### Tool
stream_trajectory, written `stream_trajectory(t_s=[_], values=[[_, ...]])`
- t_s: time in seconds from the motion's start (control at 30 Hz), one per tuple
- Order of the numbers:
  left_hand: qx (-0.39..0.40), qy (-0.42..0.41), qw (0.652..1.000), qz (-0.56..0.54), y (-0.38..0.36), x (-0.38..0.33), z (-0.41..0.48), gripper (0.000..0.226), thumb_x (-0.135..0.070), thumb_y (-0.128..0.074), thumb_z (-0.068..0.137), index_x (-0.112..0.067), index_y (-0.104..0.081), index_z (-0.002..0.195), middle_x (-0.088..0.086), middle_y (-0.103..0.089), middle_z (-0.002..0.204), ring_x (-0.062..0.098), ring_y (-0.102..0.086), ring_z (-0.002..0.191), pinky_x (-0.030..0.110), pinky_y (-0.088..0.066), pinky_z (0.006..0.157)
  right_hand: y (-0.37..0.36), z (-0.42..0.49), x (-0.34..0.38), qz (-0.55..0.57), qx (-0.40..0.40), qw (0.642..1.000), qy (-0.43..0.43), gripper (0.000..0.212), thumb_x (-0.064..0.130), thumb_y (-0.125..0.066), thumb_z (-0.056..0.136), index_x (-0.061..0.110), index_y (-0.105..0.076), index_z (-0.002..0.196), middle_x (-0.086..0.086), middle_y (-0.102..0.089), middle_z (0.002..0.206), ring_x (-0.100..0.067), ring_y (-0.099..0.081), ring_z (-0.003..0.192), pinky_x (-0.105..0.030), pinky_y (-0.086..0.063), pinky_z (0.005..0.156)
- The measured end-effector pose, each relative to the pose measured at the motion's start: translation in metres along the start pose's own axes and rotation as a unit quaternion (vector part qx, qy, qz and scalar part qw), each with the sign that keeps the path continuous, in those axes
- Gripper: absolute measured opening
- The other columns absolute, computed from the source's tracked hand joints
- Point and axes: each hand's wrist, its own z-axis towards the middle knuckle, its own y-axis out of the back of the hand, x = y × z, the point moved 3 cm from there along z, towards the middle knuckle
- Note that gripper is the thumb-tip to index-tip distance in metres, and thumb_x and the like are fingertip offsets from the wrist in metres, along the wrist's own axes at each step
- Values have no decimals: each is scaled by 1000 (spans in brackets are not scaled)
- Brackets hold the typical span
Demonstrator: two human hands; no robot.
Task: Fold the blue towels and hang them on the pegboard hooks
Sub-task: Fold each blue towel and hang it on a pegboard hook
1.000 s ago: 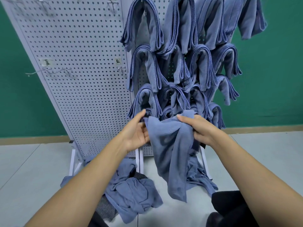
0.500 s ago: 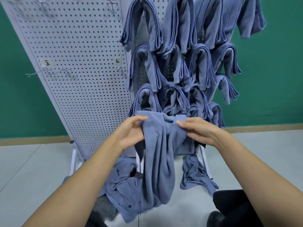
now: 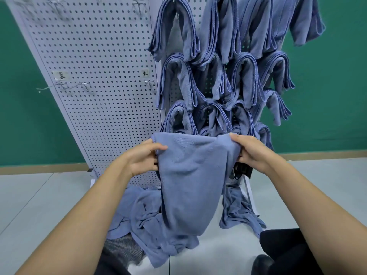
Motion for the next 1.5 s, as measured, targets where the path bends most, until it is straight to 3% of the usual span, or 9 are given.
stream_trajectory(t_s=[0.17,0.3,0.47,0.53,0.63,0.7,0.93,1.17,1.5], values=[[-23,43,998,-36,7,2,-6,11,-6,-59,88,-2,-66,96,7,-67,83,12,-67,66,25,-58,60,6,-2,2,46,43,998,-32,35,35,-44,100,7,-65,106,-10,-72,105,-22,-69,95,-41,-53,87],[-34,24,992,-117,5,-1,-7,13,-7,-60,86,-4,-69,76,5,-68,72,11,-68,64,24,-57,72,2,-3,3,31,90,995,-3,22,11,-52,95,4,-62,114,-10,-70,103,-17,-69,86,-31,-58,77],[13,-101,963,-249,-4,-20,-12,21,-9,-64,78,-5,-63,99,4,-70,82,12,-68,77,26,-57,79,1,3,11,160,60,984,58,23,3,-49,94,2,-59,115,-12,-69,102,-17,-68,86,-28,-58,75],[57,-133,969,-200,-8,-25,-16,19,-17,-69,77,-17,-66,96,2,-69,91,16,-64,89,36,-53,88,1,3,16,203,61,974,78,20,9,-45,97,5,-60,111,-8,-70,98,-16,-68,84,-27,-58,71],[100,-114,984,-91,-14,-17,-19,38,-15,-56,88,-28,-57,124,5,-65,123,24,-62,111,46,-51,92,0,1,13,106,70,989,70,22,22,-38,102,17,-60,103,-3,-70,93,-16,-66,81,-31,-54,67],[96,-97,987,-79,-16,-12,-18,50,-9,-56,87,-30,-49,132,5,-64,124,24,-64,108,42,-56,85,0,1,8,49,63,995,53,24,26,-36,104,21,-60,105,1,-71,91,-13,-66,77,-30,-52,65],[2,-35,988,-151,-2,-11,-13,24,4,-57,72,3,-74,88,15,-70,98,19,-72,83,27,-58,76,-2,-5,6,-18,160,987,-2,31,-4,-56,86,0,-63,115,-11,-69,109,-15,-67,96,-21,-55,83],[-8,54,998,-30,11,-4,-13,9,-10,-58,82,-10,-67,81,4,-70,82,18,-70,73,34,-58,60,8,-2,1,-128,34,991,-11,19,14,-43,101,19,-59,92,1,-50,68,-7,-47,45,-20,-48,46],[-75,27,996,-50,30,-5,-4,19,-16,-54,94,-10,-64,108,1,-69,93,11,-68,74,26,-58,66,25,1,4,9,-100,994,46,21,16,-48,100,16,-59,82,8,-57,52,-1,-46,37,-12,-36,37]])
